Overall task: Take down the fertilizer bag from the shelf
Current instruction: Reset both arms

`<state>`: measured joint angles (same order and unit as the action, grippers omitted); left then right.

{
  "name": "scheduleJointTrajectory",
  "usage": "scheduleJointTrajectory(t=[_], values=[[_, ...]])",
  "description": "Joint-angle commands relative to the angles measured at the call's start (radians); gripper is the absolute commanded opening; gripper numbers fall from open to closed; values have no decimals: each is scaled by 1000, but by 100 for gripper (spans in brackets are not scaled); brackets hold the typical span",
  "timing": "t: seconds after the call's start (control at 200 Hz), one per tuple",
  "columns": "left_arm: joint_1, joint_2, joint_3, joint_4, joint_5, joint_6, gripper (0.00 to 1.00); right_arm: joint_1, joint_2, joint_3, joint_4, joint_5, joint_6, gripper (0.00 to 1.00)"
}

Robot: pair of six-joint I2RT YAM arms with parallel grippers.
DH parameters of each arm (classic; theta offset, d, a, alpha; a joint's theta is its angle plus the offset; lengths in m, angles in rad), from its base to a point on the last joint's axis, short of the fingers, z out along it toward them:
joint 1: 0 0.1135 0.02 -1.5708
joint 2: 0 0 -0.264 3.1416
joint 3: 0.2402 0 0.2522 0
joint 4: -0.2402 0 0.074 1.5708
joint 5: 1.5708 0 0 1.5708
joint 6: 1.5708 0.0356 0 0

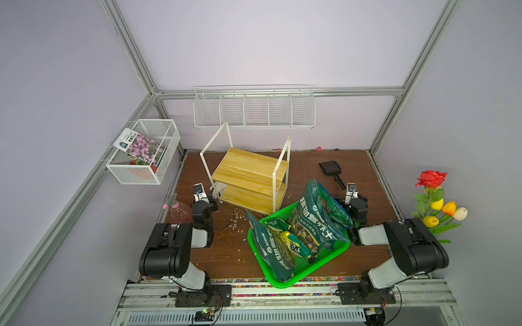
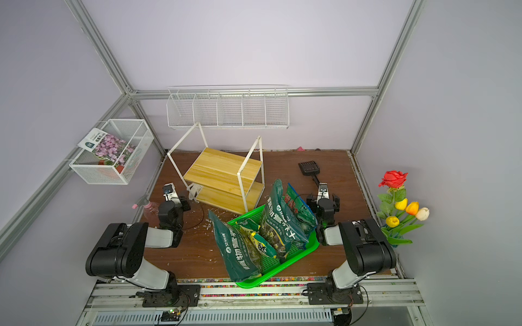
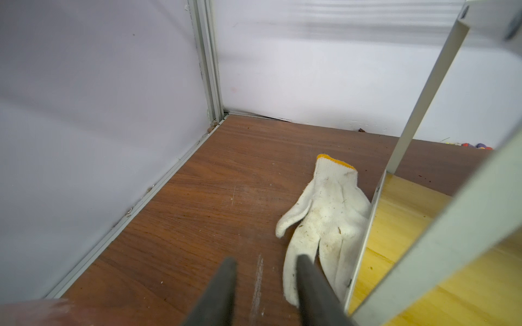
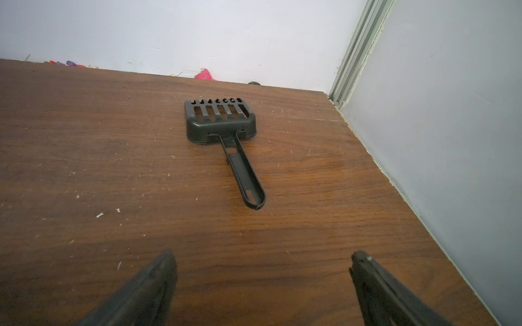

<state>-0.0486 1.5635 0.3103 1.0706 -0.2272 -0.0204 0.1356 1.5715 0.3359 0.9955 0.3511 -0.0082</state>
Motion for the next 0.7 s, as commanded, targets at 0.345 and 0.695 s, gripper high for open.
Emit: scheduleJointTrajectory(t=[0.345,0.695], values=[[1,-11,6,0,9,0,100,-4,7,9,23,18,13,99],[-23,-4,-6,37,-39,14,100,-5,7,11,20,20,14,99]])
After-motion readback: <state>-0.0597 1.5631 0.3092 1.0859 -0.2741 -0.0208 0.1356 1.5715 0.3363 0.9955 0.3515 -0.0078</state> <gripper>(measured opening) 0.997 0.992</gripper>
